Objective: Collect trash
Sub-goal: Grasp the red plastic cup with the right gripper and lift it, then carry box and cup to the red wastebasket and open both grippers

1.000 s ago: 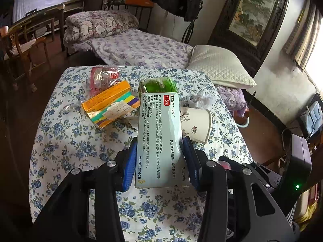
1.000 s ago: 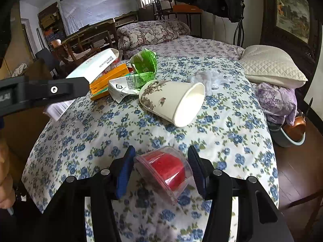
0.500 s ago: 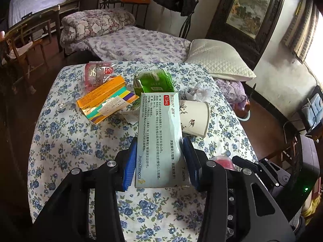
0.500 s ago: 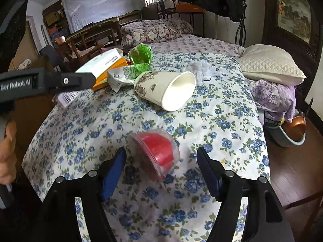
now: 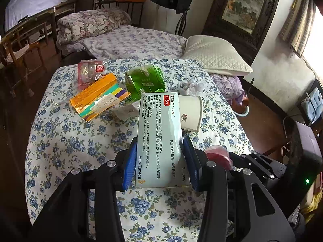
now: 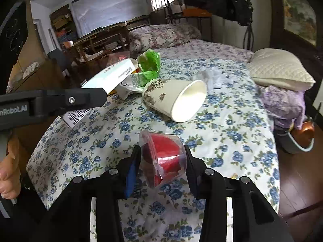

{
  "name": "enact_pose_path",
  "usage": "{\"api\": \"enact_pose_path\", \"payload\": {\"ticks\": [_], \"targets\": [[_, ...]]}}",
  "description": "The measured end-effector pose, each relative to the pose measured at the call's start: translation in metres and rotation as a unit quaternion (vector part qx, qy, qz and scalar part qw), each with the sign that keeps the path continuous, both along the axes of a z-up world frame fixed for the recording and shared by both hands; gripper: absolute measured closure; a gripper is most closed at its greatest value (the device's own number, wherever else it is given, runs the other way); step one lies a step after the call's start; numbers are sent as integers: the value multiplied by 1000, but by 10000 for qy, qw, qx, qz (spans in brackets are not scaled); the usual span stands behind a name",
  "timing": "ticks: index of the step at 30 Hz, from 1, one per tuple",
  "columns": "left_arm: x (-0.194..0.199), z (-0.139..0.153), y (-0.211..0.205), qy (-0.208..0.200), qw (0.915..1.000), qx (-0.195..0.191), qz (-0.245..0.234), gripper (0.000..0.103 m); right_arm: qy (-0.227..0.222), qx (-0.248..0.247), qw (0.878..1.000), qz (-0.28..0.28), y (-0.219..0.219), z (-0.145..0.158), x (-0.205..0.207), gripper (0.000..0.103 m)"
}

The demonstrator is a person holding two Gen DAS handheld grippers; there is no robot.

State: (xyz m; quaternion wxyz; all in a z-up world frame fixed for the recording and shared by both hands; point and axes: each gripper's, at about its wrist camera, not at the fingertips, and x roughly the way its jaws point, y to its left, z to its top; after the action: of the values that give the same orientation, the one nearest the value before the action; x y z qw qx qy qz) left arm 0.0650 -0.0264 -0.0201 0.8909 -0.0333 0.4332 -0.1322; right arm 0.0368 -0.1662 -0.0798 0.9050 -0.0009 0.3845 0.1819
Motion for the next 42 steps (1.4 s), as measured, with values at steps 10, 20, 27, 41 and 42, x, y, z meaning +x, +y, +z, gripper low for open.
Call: {"api": "enact_pose_path", "payload": {"ticks": [10, 20, 27, 41, 42], "targets": [[1, -2, 1, 59, 10000, -59, -30, 59, -50, -281, 9995, -147, -6, 2, -8, 62], [-10, 3, -42, -26, 9979, -158, -627, 58, -315, -29, 9983, -487, -48, 28, -33, 62], [-26, -1, -102, 7, 9903, -185, -1375, 59, -396, 29, 9945, -968, -105, 36, -61, 62], [-51, -32, -229, 567, 9649, -300, -2545, 58, 189, 61, 9752, -2204, -245, -24, -117, 62], [-54, -36, -239, 600, 9629, -260, -2619, 58, 239, 83, 9735, -2271, -253, -30, -120, 62]]}}
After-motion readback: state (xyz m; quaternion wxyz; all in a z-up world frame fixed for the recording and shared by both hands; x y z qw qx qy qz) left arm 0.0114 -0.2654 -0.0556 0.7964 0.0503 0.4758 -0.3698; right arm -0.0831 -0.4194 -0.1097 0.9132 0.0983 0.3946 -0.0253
